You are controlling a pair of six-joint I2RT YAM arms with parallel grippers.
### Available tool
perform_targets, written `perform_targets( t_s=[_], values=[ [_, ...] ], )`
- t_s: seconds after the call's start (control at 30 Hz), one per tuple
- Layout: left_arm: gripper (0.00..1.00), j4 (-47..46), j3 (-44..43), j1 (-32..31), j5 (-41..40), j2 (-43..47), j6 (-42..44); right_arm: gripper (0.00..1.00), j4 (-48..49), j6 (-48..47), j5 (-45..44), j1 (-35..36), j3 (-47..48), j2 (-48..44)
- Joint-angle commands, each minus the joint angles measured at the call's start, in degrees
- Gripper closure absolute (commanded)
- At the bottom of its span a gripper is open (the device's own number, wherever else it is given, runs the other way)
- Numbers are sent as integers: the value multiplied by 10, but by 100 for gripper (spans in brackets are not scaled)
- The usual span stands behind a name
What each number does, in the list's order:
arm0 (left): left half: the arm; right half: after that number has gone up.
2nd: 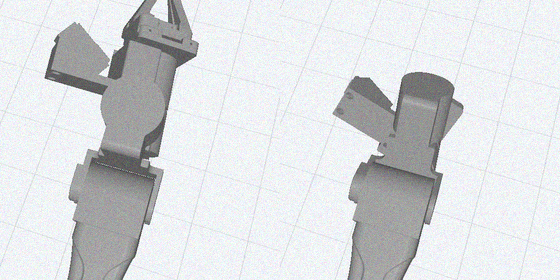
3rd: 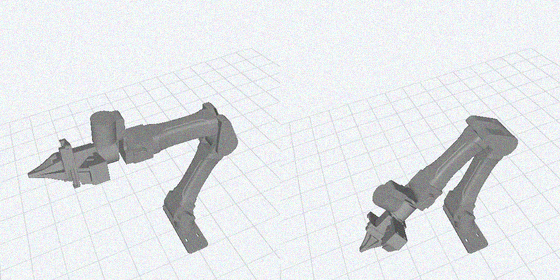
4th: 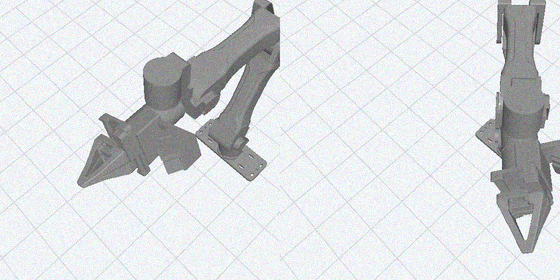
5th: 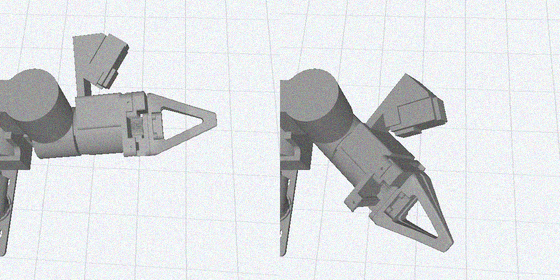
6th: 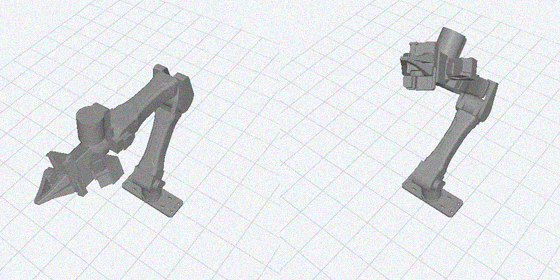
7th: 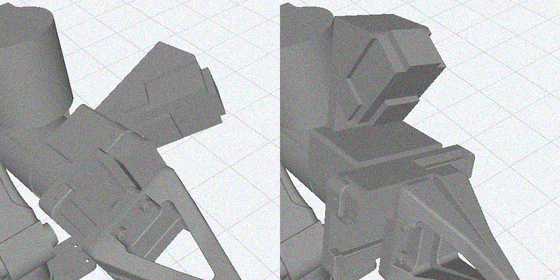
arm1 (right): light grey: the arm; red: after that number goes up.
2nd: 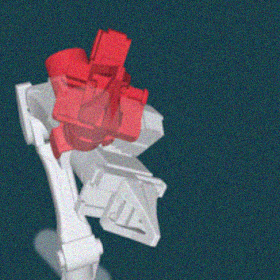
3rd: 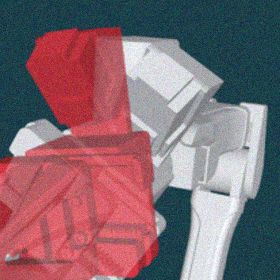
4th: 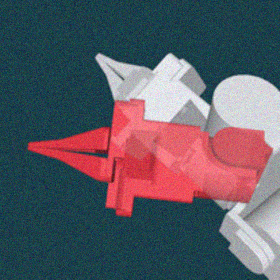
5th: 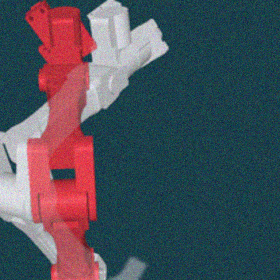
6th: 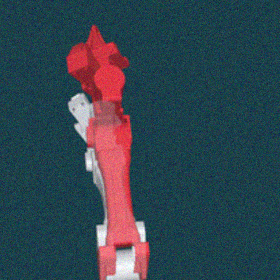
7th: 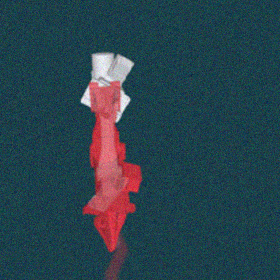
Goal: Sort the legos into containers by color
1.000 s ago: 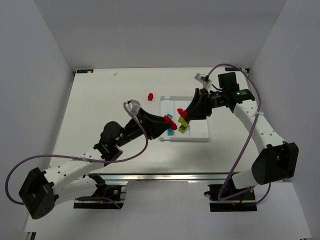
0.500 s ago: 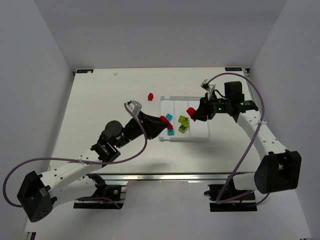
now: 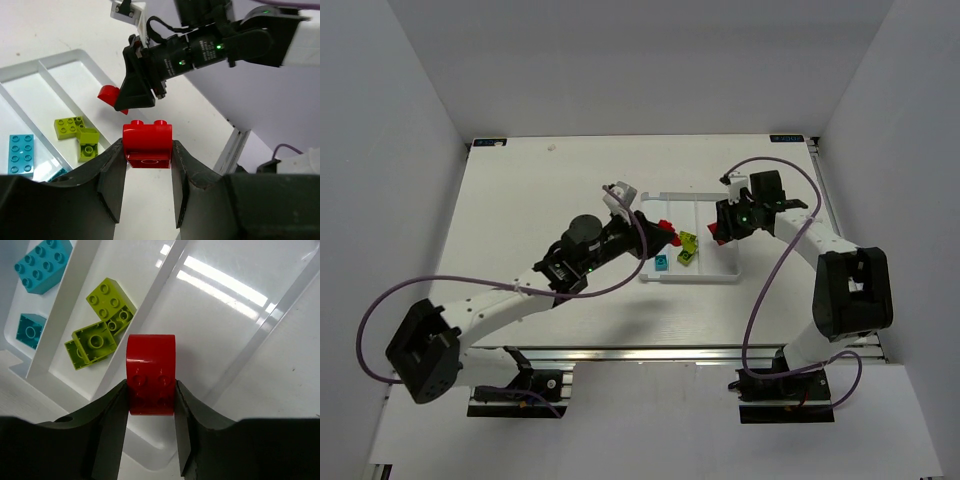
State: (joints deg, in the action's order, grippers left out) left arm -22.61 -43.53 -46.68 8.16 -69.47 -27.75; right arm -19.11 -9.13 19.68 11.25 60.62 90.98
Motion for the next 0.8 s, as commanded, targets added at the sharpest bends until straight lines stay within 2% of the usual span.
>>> perform_targets(
  t_s=[0.0,0.07,0.3,0.33,0.37,0.4,0.43,0.57,0.73,0.77],
  values=[
    [100,-2,-44,-3,12,-51,-11,54,22,7,0,-3,27,14],
    [100,-9,-66,-3,19,-95,-16,43,19,7,12,-4,28,16],
    [100,-18,-134,-8,40,-213,-35,36,25,22,38,-35,15,-48],
    [100,-26,-139,-8,40,-225,-36,39,25,27,40,-38,7,-58],
    [100,-28,-148,-8,44,-251,-39,47,30,51,40,-53,0,-82],
    [100,-31,-167,-8,45,-265,-42,64,53,67,39,-57,-9,-98],
    [100,-27,-179,-8,47,-279,-43,100,71,87,26,-82,-36,-115],
    [100,-2,-249,-13,53,-358,-49,100,94,157,-17,-133,-74,-213],
    [99,44,-341,-13,40,-450,-49,100,160,170,68,-185,-148,-308],
    [89,50,-353,-18,39,-462,-50,100,163,171,77,-194,-159,-323]
  ],
)
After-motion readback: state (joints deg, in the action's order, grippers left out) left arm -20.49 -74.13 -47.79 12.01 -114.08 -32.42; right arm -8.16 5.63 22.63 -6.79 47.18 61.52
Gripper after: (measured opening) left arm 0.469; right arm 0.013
